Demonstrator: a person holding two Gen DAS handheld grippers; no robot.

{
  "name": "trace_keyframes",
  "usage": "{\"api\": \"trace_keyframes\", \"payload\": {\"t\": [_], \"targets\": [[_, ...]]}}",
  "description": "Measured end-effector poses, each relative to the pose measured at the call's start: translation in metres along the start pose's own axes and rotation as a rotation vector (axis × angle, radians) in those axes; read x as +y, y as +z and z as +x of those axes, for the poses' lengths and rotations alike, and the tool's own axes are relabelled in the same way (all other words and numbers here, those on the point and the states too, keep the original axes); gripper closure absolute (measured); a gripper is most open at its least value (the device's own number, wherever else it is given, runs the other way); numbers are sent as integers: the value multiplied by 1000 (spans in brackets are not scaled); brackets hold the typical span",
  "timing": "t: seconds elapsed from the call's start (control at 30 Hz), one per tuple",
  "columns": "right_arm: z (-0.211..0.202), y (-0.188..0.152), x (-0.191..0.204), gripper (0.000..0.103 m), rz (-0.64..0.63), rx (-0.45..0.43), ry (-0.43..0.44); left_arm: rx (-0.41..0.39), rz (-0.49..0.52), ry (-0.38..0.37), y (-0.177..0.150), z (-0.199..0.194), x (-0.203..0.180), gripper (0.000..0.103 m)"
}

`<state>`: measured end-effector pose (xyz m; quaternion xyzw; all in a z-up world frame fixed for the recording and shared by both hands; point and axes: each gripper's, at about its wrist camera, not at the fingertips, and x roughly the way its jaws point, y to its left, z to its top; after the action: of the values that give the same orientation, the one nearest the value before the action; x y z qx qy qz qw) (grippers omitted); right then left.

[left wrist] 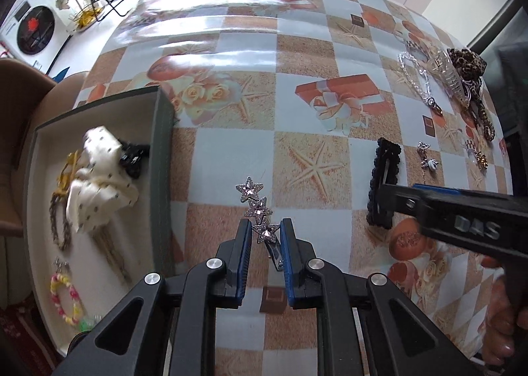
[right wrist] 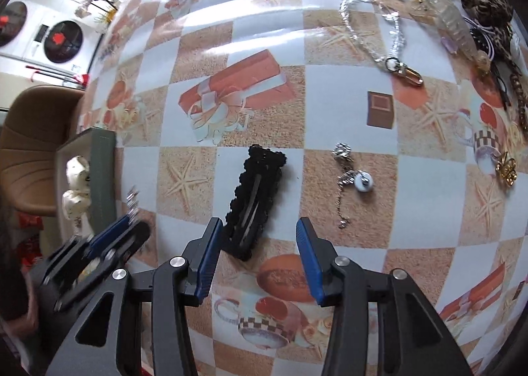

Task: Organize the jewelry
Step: 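Grasp the silver star hair clip with the left tool while the right tool grasps the black snap clip, then carry the star clip and black snap clip over the tray with both tools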

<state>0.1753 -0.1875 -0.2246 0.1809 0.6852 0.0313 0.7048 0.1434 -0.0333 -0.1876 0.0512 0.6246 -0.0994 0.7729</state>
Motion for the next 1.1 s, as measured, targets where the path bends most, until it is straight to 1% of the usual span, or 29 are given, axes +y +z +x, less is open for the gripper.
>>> {"api": "trace_keyframes", "payload": {"t": [0.1,0.23,0.27,0.3,0.37,0.4,0.43,0.53,0.8,0.93,1.1], "targets": [[5,2,14,53,-44,-4,-64,-13,-37,1,-13,-13,7,82],[14,-1,39,52,-141,-3,-190,-25,-65,3,-26,-29,21,82],[16,-2,46,53,-174,-2,-232,-27,-72,0,-28,-35,21,82],[18,-4,51,55,-197,-7,-254,-31,-77,-4,-30,-39,21,82],[19,-6,60,75,-240,-18,-263,-38,-81,-6,-32,-47,20,82],[19,-7,61,80,-243,-15,-257,-43,-82,-6,-34,-52,20,82],[18,-7,60,97,-235,-9,-249,-47,-83,-7,-36,-56,19,82],[15,-8,50,97,-190,1,-174,-57,-93,-11,-39,-65,18,82],[-23,-21,-4,97,-94,4,28,-71,-96,-20,-43,-77,7,82],[-40,-29,-22,97,-60,-1,83,-71,-95,-27,-48,-83,-2,82],[-63,-49,-33,97,-47,-8,117,-76,-91,-34,-54,-94,-12,82]]}}
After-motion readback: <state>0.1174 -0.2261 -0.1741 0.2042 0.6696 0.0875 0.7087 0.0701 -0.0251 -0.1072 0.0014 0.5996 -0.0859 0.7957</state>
